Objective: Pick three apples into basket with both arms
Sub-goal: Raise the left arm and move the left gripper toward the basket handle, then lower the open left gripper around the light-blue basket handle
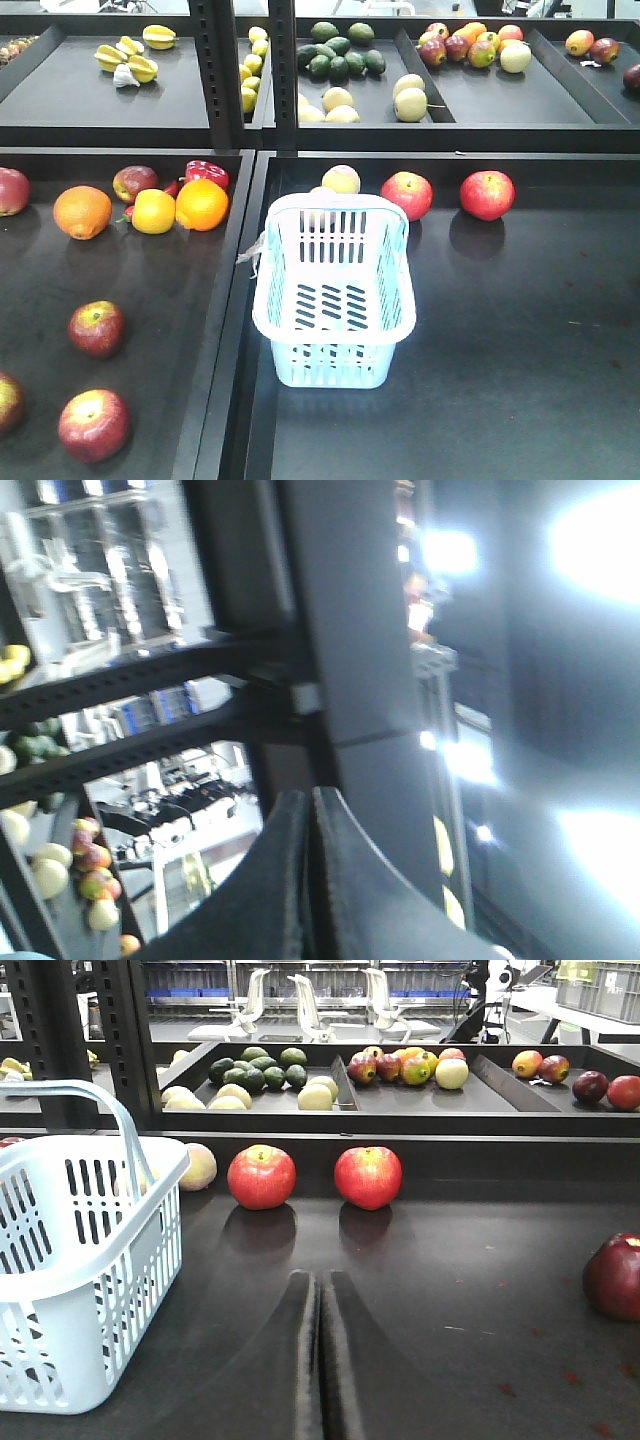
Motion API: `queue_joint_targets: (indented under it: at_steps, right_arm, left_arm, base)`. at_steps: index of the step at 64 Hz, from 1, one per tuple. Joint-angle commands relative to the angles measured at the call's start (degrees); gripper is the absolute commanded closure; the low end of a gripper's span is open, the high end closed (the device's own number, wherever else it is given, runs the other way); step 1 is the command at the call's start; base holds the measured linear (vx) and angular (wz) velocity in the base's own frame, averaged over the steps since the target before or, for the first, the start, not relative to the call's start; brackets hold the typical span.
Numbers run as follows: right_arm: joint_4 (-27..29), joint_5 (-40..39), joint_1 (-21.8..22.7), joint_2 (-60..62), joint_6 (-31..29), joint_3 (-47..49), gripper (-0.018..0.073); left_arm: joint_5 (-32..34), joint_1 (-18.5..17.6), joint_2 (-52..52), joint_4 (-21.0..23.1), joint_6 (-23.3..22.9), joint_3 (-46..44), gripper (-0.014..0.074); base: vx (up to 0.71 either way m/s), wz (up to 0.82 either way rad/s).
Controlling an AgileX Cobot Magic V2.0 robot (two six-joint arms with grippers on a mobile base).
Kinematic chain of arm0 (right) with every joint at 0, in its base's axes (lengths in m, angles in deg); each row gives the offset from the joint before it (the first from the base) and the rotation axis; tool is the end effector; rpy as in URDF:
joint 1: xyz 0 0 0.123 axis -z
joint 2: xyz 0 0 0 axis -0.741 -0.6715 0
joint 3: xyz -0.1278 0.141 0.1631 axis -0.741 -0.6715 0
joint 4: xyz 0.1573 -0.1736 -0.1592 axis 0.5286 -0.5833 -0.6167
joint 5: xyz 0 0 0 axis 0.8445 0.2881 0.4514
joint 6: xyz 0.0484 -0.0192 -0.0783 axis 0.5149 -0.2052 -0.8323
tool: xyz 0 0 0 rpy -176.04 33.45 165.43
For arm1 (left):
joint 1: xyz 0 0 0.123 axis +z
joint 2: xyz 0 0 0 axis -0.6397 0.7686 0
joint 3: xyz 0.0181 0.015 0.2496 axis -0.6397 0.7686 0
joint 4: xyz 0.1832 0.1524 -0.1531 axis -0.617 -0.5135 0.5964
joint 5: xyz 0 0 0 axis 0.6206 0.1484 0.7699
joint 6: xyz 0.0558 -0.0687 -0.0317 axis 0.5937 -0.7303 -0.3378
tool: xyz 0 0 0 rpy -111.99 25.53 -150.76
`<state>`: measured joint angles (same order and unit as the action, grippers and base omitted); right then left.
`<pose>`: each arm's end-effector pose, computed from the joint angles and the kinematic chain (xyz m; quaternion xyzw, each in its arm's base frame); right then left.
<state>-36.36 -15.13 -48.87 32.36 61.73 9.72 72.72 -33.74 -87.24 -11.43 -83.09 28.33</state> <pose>0.1260 0.0019 0.1878 -0.0062 0.7432 0.0039 0.6690 0.0947 0.0008 0.3146 -0.3759 0.4397 -0.5273 0.6223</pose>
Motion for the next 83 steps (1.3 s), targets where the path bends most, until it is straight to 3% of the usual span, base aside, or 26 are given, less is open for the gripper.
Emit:
queue_joint_targets:
  at_steps: [1, 10, 17, 21, 30, 35, 44, 47, 53, 63, 71, 83]
  right_arm:
    - [-0.6, -4.2, 0.5, 0.6, -0.5, -0.8, 0.0564]
    - [-0.6, -4.2, 0.5, 0.6, -0.5, -0.8, 0.0564]
    - [-0.6, -4.2, 0.5, 0.6, -0.5, -0.8, 0.0564]
    - [-0.6, -4.2, 0.5, 0.6, -0.5, -0.8, 0.0564]
    - [-0.6, -4.1, 0.5, 0.6, -0.5, -0.8, 0.0564]
    - [-0.6, -4.1, 0.5, 0.6, -0.5, -0.8, 0.0564]
    - [-0.6, -4.1, 0.5, 0.6, -0.5, -0.8, 0.0564]
    - [-0.6, -4.1, 0.5, 0.6, -0.5, -0.8, 0.0564]
    - [-0.6, -4.1, 0.5, 0.6, -0.5, -0.8, 0.0564]
    - [-0.6, -4.1, 0.5, 0.6, -0.5, -0.8, 0.0564]
    - [-0.6, -4.1, 0.5, 0.6, -0.5, -0.8, 0.0564]
    - [-0.6, -4.1, 0.5, 0.6, -0.5, -0.8, 0.0564]
  left_arm:
    - [-1.0, -0.4, 1.5, 2.4, 1.0, -4.0, 0.0603]
    - [-5.4, -0.4, 5.8, 2.5, 3.0, -6.0, 0.0603]
    - [-8.8, -0.4, 9.6, 5.6, 7.8, -7.5, 0.0603]
    - [-9.9, -0.4, 11.9, 8.2, 13.5, -8.7, 0.0601]
    - [-12.9, -0.4, 17.8, 16.0, 31.5, -11.9, 0.0595]
    - [-16.1, -0.4, 21.3, 22.8, 41.2, -13.8, 0.0592]
    - [-23.6, -0.4, 28.6, 32.3, 62.7, -18.3, 0.0589]
    - [-27.3, -0.4, 31.9, 34.7, 71.1, -20.4, 0.0584]
    - [-32.6, -0.4, 37.4, 36.8, 80.9, -24.9, 0.057]
    - [-40.5, -0.4, 46.5, 34.9, 85.2, -32.4, 0.0482]
    - [-44.9, -0.4, 53.9, 29.6, 87.1, -39.1, 0.0309]
    - [-46.2, -0.4, 62.4, 22.6, 88.7, -47.2, 0.0046]
  base:
    - [0.0, 0.0]
    - [0.0, 0.0]
    - [0.0, 0.0]
    - [0.0, 0.0]
    - [0.0, 0.0]
    - [0.0, 0.0]
    - [0.0, 0.0]
    - [0.0, 0.0]
    - [0.0, 0.0]
    - [0.0, 0.0]
    - [0.0, 0.0]
    - [0.0, 0.0]
